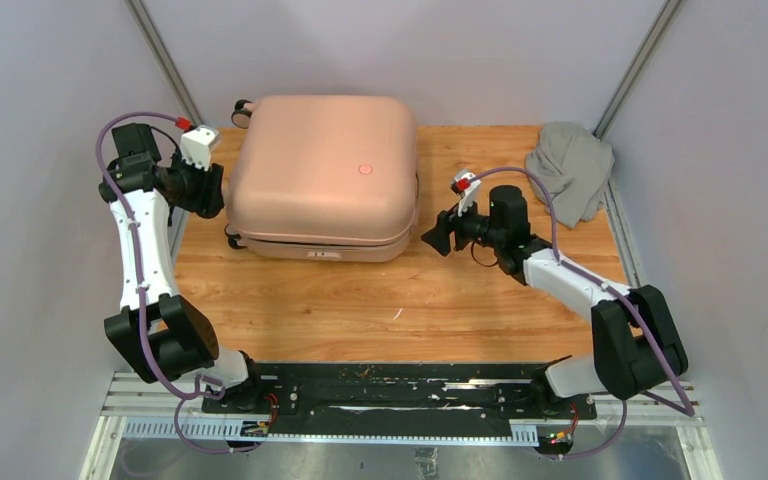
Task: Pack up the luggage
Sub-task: Zip the luggage at the corner of the board.
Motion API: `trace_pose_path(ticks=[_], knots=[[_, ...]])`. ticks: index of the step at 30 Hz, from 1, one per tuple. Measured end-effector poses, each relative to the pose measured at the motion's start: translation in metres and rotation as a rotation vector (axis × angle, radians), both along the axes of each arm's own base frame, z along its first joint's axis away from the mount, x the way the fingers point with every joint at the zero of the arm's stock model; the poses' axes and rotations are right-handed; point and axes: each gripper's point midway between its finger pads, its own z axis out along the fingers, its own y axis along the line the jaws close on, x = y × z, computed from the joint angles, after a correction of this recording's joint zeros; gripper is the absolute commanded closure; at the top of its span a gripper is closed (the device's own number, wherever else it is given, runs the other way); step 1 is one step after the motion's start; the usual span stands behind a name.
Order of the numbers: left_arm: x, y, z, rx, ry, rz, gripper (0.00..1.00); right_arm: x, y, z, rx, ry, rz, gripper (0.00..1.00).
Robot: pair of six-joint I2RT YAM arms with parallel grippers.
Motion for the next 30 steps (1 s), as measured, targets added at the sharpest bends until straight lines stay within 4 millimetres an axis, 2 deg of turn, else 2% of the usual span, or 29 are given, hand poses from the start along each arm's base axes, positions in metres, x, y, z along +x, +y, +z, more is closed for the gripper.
trace_pose_path(ticks=[1,5,7,18,21,27,30], knots=[[0.0,0.0,0.001,0.001,-0.002,0.0,1.0,0.0,0.001,0.003,0.002,-0.008,0.023,0.32],[0.001,0.0,0.002,0.003,-0.005,0.0,1.0,0.002,0.014,0.017,0.021,-0.045,0.149,0.17],[0.001,0.0,0.002,0.003,-0.005,0.0,1.0,0.003,0.021,0.018,0.027,-0.047,0.207,0.16],[0.001,0.001,0.006,0.007,-0.011,0.001,1.0,0.012,0.038,-0.016,0.027,0.05,0.327,0.16],[0.002,0.001,0.007,0.009,-0.015,0.001,1.0,0.015,0.041,-0.016,0.034,0.057,0.342,0.26],[0.002,0.001,0.009,0.01,-0.018,0.001,1.0,0.018,0.044,-0.014,0.051,0.062,0.354,0.63],[0.002,0.001,0.009,0.01,-0.018,0.001,1.0,0.018,0.043,-0.015,0.071,0.091,0.355,0.71]])
